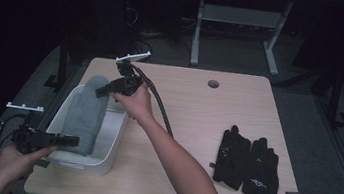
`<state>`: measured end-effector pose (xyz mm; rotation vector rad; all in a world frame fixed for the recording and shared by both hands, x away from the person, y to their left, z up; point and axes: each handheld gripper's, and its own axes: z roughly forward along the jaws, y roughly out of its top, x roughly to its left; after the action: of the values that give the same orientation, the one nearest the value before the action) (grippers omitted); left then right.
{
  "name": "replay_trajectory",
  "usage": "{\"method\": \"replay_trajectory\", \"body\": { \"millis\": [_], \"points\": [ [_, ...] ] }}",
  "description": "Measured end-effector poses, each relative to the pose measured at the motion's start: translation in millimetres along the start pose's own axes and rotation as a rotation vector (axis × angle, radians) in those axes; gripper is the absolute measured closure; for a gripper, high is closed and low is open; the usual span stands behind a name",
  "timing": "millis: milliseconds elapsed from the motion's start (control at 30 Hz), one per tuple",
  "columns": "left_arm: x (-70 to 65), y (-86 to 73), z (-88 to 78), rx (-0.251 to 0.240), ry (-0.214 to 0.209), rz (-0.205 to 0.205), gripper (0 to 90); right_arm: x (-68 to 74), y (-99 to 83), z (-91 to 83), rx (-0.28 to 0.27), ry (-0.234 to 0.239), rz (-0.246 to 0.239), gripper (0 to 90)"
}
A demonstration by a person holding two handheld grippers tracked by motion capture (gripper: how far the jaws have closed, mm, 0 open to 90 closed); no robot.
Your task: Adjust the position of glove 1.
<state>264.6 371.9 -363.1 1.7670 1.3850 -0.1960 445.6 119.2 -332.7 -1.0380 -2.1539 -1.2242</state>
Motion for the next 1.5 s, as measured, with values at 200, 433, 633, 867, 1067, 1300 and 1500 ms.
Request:
{"method": "replay_trajectory", "body": {
  "millis": [200,433,633,867,1067,1300,1500],
  "points": [
    [4.1,-3.1,2.2,0.016,0.017,-0.003,43.5,-6.3,-4.1,8.1,0.009,0.001,0.01,71.8],
    [7.2,-5.0,4.7,0.032,0.022,-0.006,43.3,-11.3,-8.2,13.4,0.013,0.002,0.018,71.9],
    [8.3,-5.3,8.0,0.048,0.031,0.0,43.1,-16.4,-11.1,15.5,0.017,0.001,0.031,71.8],
    [10.0,-7.8,11.7,0.067,0.042,-0.005,42.4,-22.9,-16.9,19.8,0.022,0.003,0.04,71.9],
    [10.7,-8.1,16.3,0.089,0.054,0.0,42.2,-27.3,-21.1,21.6,0.028,0.001,0.051,71.9],
    [8.6,-8.5,19.2,0.106,0.073,0.005,41.2,-30.4,-24.3,21.3,0.029,0.0,0.048,72.5],
    [5.9,-8.4,18.3,0.113,0.093,0.015,39.3,-30.8,-26.5,21.5,0.031,0.003,0.046,72.9]
  ]
}}
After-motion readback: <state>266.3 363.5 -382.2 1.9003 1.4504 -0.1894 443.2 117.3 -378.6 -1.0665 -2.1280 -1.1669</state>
